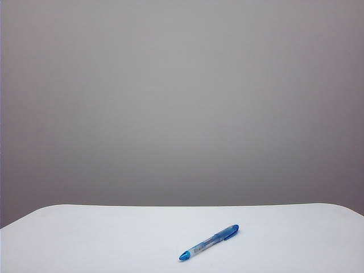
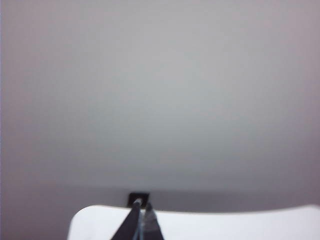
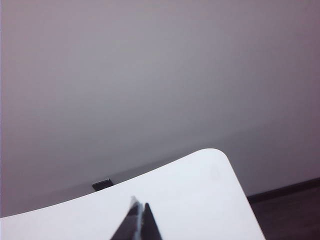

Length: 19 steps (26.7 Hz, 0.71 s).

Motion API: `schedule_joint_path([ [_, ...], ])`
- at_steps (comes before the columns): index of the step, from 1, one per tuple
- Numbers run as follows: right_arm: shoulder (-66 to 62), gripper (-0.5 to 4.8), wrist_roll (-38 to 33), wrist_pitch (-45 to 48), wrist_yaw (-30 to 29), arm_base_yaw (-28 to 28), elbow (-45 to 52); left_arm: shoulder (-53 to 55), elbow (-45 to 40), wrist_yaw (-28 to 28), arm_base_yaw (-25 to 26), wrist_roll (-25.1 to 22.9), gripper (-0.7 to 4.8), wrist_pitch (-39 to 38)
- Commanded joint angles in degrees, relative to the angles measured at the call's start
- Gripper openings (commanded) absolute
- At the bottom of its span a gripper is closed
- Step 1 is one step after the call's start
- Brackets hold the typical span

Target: Pick up the pen and remove the cap.

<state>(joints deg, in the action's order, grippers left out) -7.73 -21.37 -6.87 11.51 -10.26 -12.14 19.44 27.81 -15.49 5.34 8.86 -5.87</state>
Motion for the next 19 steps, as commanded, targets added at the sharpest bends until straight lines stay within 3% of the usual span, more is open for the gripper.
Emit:
schedule_joint_path([
  [1, -6.0, -0.03, 0.0, 0.7, -0.5, 0.0, -4.1, 7.6, 5.2, -1.3, 0.1, -5.1, -0.05, -4.2],
  [5, -15.8, -0.03, 0.9, 1.4, -5.1, 0.0, -10.1, 15.7, 10.3, -3.5, 0.0, -10.8, -0.05, -7.3],
  [7, -23.7, -0.01, 1.0, 2.0, -10.7, -0.1, -14.9, 21.5, 13.9, -4.9, 0.0, -12.0, -0.05, -10.1],
  [11, -36.0, -0.01, -1.1, 4.1, -15.9, -0.2, -21.3, 27.9, 17.2, -7.9, -0.5, -13.7, -0.05, -11.1],
  [16, -57.2, -0.03, -2.7, 4.1, -17.6, -7.9, -34.2, 35.5, 22.5, -6.5, -5.6, -15.2, -0.05, -12.0],
  [19, -66.3, -0.02, -2.8, 2.4, -16.8, -12.8, -40.5, 38.2, 24.7, -1.8, -10.3, -17.9, -0.05, -13.2],
])
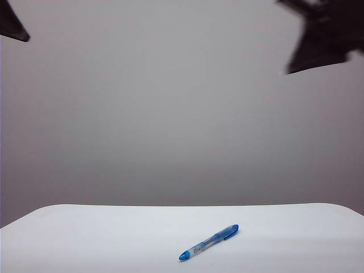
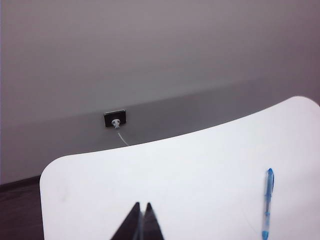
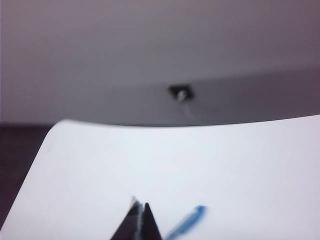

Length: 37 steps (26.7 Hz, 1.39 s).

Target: Pick up the pen and remove the cap.

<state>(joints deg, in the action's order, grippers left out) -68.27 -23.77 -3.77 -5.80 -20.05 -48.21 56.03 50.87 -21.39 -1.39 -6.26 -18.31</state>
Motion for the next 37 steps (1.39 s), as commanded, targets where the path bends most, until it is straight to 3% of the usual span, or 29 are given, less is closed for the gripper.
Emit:
schedule_joint_path([
  [1, -8.0, -0.02, -0.7, -1.5, 1.5, -4.2, -6.2, 2.1, 1.9, 6.5, -4.8, -3.7, -0.05, -1.0],
  [6, -18.1, -0.02, -5.9, -3.8, 9.1, -9.4, -13.7, 3.2, 1.9, 14.0, -9.6, -7.2, -0.05, -2.2],
  [9, -22.1, -0.02, -16.0, -5.0, 13.3, -10.4, -16.5, 3.3, 1.9, 15.2, -10.4, -7.2, -0.05, -2.2],
  [11, -24.8, -0.01, -24.5, -7.3, 13.7, -10.4, -18.4, 3.3, 1.9, 16.3, -10.4, -7.2, -0.05, -2.3],
  [14, -29.1, -0.01, -31.5, -14.4, 13.7, -10.8, -22.1, 3.3, 1.9, 16.2, -10.4, -7.3, -0.05, -3.0],
  [17, -31.8, 0.03, -31.6, -18.8, 13.8, -11.8, -24.3, 3.3, 1.9, 16.1, -10.4, -10.0, -0.05, -4.3],
  [18, -32.2, 0.24, -31.9, -19.2, 13.8, -12.1, -24.3, 3.3, 1.9, 16.0, -10.4, -11.6, -0.05, -4.9],
  [19, -33.3, 0.91, -32.8, -19.8, 13.8, -13.0, -24.3, 3.5, 1.9, 16.0, -10.4, -12.6, -0.05, -5.4],
  [21, -34.6, 2.59, -33.5, -20.7, 13.4, -13.5, -24.3, 3.6, 1.9, 16.0, -10.4, -12.6, -0.05, -5.7],
  [22, -35.9, 4.46, -34.7, -22.4, 11.6, -14.0, -24.3, 3.5, 1.9, 16.0, -10.4, -12.6, -0.05, -5.9],
  [23, -36.5, 4.79, -36.3, -23.3, 10.5, -14.0, -24.3, 3.5, 1.9, 16.0, -10.4, -12.6, -0.05, -6.0],
  [30, -40.9, 4.79, -42.8, -26.0, 8.0, -15.8, -24.3, 3.5, 1.9, 16.0, -10.4, -11.7, -0.05, -7.5],
  [37, -44.6, 4.79, -46.9, -22.4, 8.4, -16.0, -24.3, 3.5, 1.9, 16.0, -10.4, -11.7, -0.05, -9.1],
])
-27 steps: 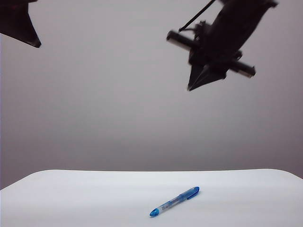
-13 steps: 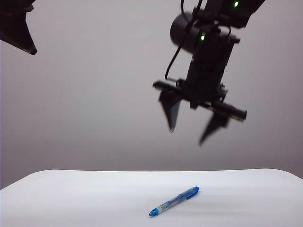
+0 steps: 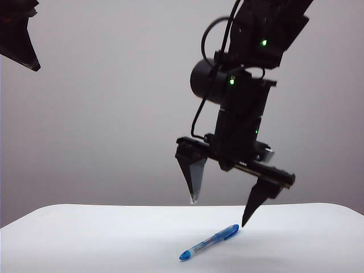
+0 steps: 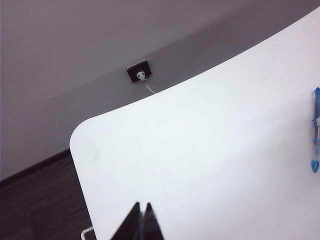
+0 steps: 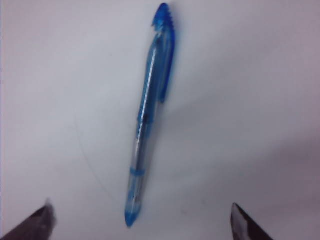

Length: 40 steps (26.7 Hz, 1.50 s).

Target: Pick up the pen and remove the cap.

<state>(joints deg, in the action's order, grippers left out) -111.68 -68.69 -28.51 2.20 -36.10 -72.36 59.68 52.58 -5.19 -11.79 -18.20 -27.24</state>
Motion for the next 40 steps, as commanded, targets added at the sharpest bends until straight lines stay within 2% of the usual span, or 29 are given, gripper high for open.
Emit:
schedule_joint_path([
  [1, -1.6, 4.79, -2.7, 2.9, 0.3, 0.0, -0.2, -0.1, 0.2, -0.2, 0.0, 0.2, -0.05, -0.2],
  [9, -7.1, 4.79, -3.5, 4.6, -0.9, 0.0, -4.1, -0.1, 0.2, -0.2, 0.0, 1.3, -0.05, -0.2],
  [20, -9.0, 4.79, -3.3, -4.7, 1.4, 0.0, -5.9, -0.1, 0.2, -0.1, 0.0, 2.8, -0.05, -0.1],
  [29, -10.7, 4.79, -3.6, -1.5, 1.5, 0.0, -6.0, -0.1, 0.2, -0.1, 0.0, 3.8, -0.05, -0.3],
  [40, -11.1, 4.79, -4.3, -10.3, 1.2, 0.1, -6.0, -0.1, 0.2, -0.1, 0.0, 4.9, -0.05, -2.5],
])
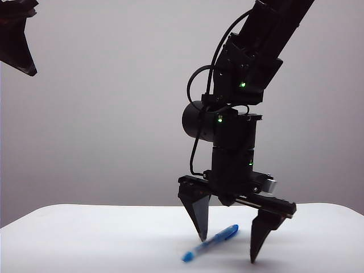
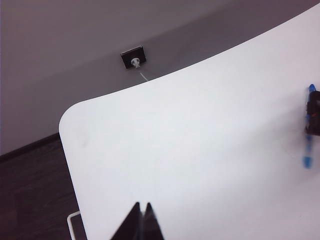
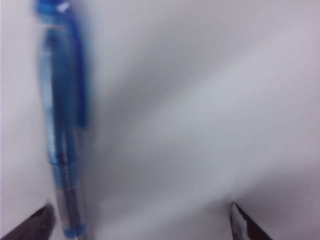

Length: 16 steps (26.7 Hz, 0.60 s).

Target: Pick up the pen and remove the cap.

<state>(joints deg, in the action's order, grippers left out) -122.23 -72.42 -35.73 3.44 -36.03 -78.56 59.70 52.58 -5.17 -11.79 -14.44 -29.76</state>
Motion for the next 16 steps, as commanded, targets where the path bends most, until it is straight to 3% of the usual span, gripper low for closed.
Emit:
schedule_joint_path([
  [1, -0.5, 4.79, -0.6, -3.5, 0.1, 0.1, 0.2, -0.1, 0.2, -0.1, 0.0, 1.4, -0.05, 0.1],
  [7, -0.5, 4.79, -0.5, -6.1, 1.2, 1.2, 0.2, -0.1, 0.2, -0.2, 0.0, 1.4, -0.05, 0.0],
  [12, -0.5, 4.79, 4.1, -7.3, 2.4, 2.5, 0.2, -0.1, 0.2, -0.1, 0.0, 1.4, -0.05, 0.1],
  [14, -0.5, 4.79, 7.5, -6.6, 2.5, 2.7, 0.2, -0.1, 0.2, -0.1, 0.0, 1.4, -0.05, 0.1],
  [16, -0.5, 4.79, 19.8, -4.1, 2.9, 2.8, 0.2, -0.1, 0.2, -0.1, 0.0, 1.4, -0.05, 0.2],
])
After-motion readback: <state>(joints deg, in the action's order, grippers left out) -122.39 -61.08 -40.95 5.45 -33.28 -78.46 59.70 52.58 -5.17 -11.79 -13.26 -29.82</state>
